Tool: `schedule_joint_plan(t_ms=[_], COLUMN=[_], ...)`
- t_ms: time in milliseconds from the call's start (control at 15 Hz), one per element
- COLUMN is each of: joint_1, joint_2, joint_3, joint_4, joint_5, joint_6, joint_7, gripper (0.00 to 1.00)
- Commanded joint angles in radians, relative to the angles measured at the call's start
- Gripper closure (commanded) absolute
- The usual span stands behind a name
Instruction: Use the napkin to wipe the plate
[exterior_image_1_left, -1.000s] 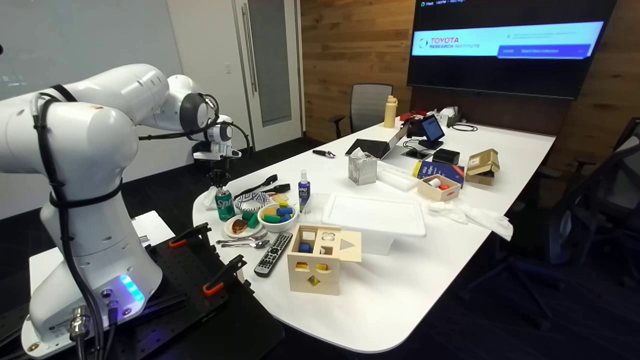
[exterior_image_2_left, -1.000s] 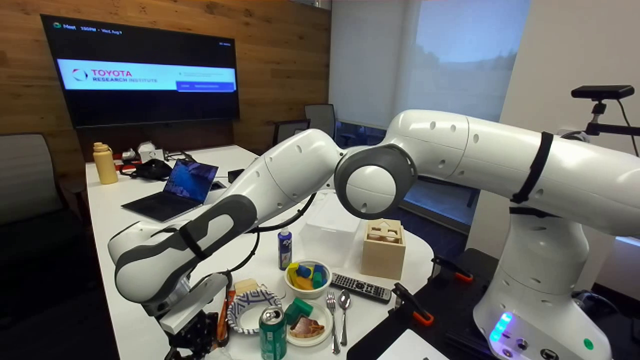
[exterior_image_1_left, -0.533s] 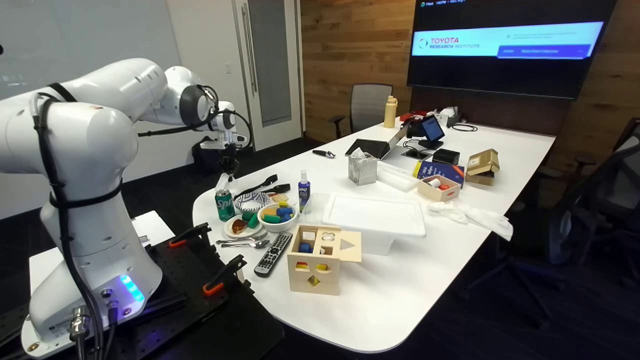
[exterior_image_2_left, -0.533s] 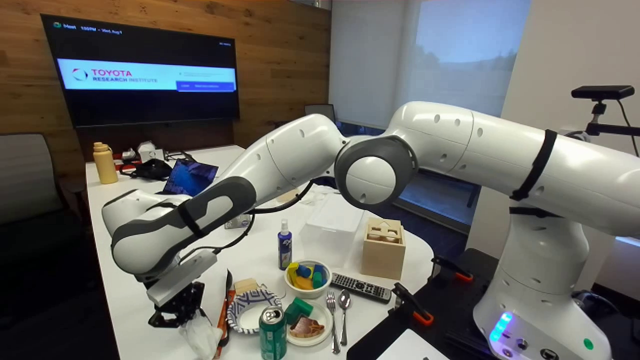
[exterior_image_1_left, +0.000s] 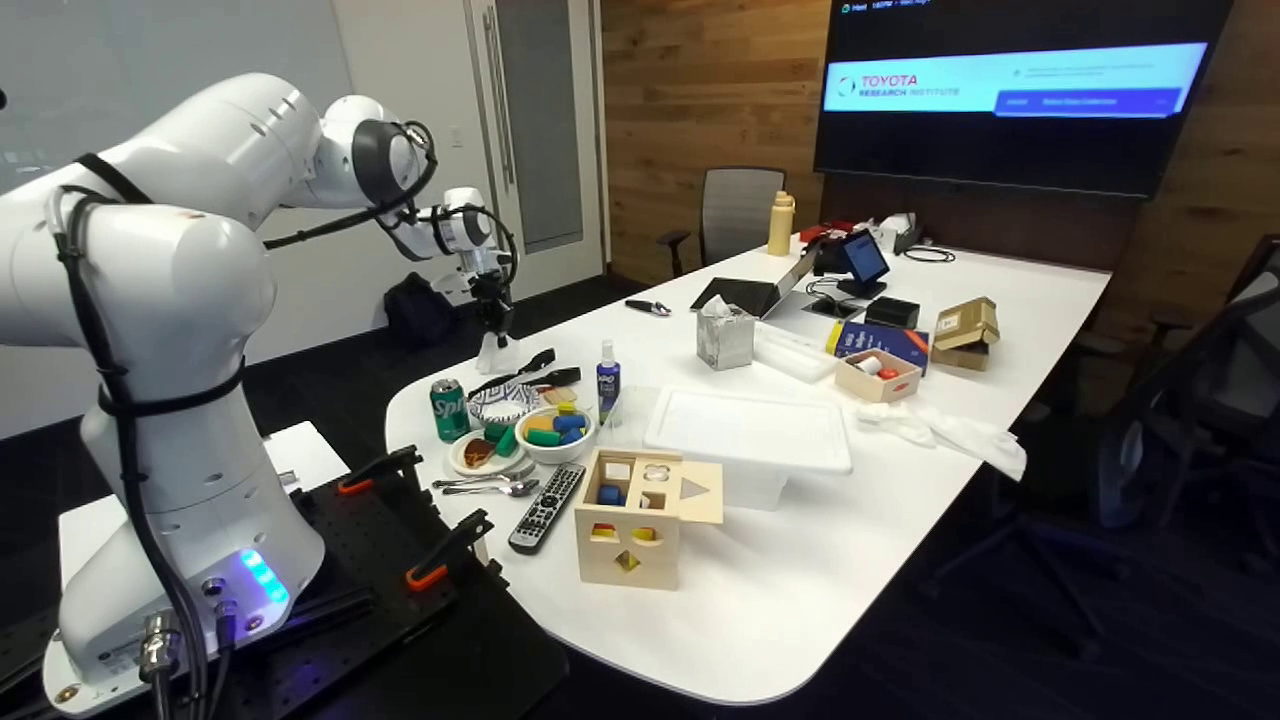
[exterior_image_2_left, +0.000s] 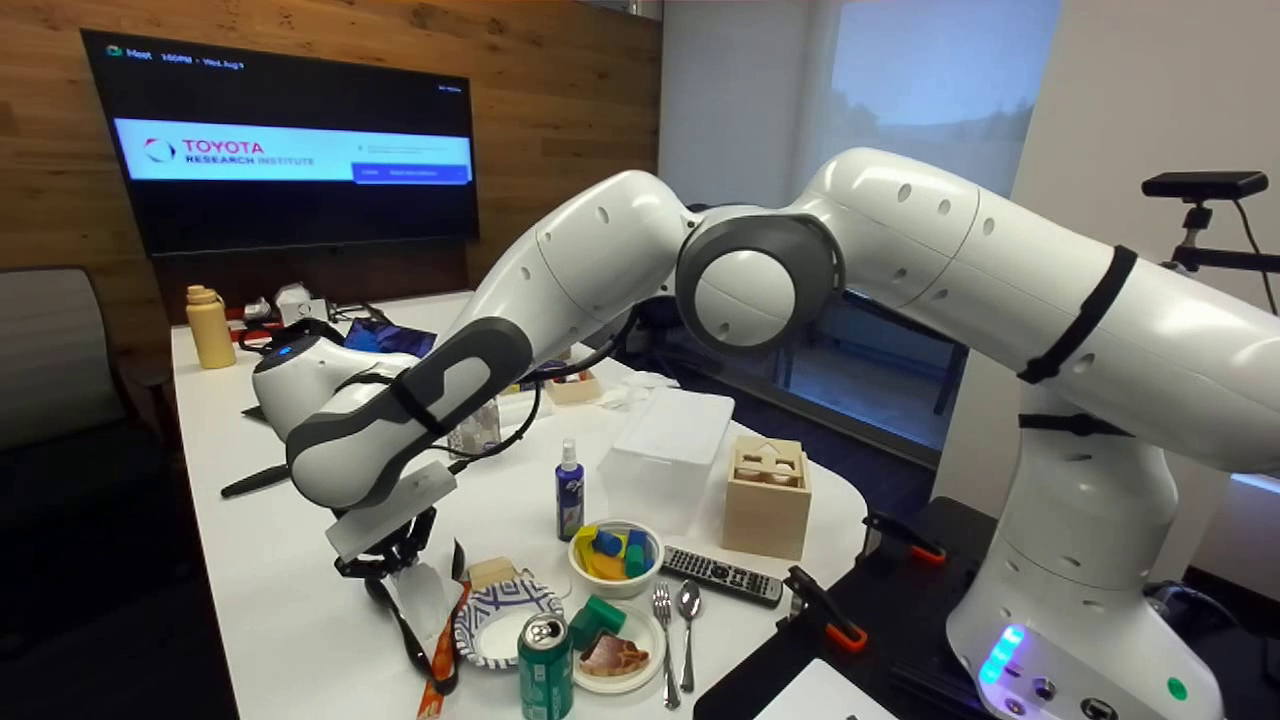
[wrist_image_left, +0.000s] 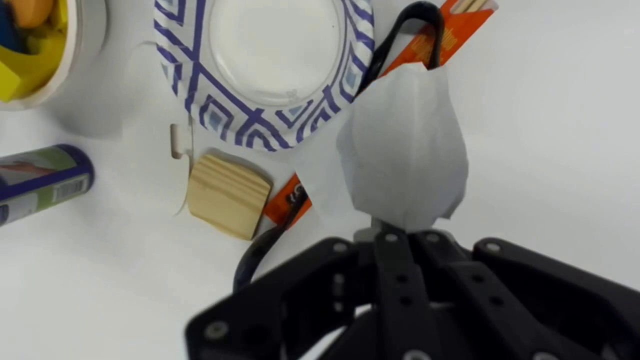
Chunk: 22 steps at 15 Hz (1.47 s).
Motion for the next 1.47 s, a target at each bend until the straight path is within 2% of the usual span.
schedule_joint_plan(t_ms=[0,400,667,1000,1400], joint_1=[0.001,-0.016,-0.039,-0.05,-0.053], joint_2=[-0.146,-0.283,-0.336,-0.314,-0.318], joint_3=[-0.012,-0.024,-0.056,-0.102,-0.084], joint_4=[-0.238,-0.492,-0.669,-0.738,-0.753], joint_5=[-0.002,0.009,-0.033,-0.081,-0.079], joint_6=[0.086,0.149,0.27,0.416,0.448], joint_7=[0.078,0.224,0.273,0.271,0.221], gripper=[1.0,1.0,1.0,1.0,1.0])
